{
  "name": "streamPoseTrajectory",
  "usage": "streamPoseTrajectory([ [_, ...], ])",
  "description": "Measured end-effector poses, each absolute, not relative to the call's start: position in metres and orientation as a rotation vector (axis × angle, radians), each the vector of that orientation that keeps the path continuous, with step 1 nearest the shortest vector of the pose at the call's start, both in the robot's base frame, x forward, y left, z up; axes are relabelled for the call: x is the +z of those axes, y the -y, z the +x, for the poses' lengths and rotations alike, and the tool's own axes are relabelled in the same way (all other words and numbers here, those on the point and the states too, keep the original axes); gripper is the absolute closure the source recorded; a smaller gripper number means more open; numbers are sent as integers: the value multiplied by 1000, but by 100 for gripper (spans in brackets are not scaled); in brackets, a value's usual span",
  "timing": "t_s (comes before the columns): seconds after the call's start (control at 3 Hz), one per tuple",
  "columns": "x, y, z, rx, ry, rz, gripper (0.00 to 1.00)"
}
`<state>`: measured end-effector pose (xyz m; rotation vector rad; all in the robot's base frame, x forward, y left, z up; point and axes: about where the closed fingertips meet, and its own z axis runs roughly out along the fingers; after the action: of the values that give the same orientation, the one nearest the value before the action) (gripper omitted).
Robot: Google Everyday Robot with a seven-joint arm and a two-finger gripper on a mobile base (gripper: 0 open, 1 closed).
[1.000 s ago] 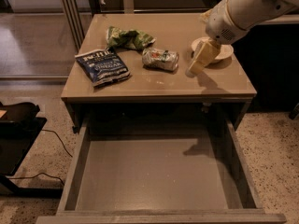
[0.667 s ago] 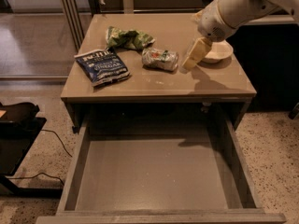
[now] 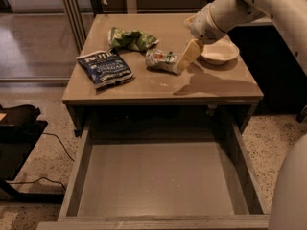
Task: Place 7up can into top drawer
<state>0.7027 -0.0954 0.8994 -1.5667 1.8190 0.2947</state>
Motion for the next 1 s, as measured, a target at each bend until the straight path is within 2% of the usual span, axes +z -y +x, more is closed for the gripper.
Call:
streamPoseTrajectory([
  [1.0,868,53,720,444,-1811,-1541,0],
])
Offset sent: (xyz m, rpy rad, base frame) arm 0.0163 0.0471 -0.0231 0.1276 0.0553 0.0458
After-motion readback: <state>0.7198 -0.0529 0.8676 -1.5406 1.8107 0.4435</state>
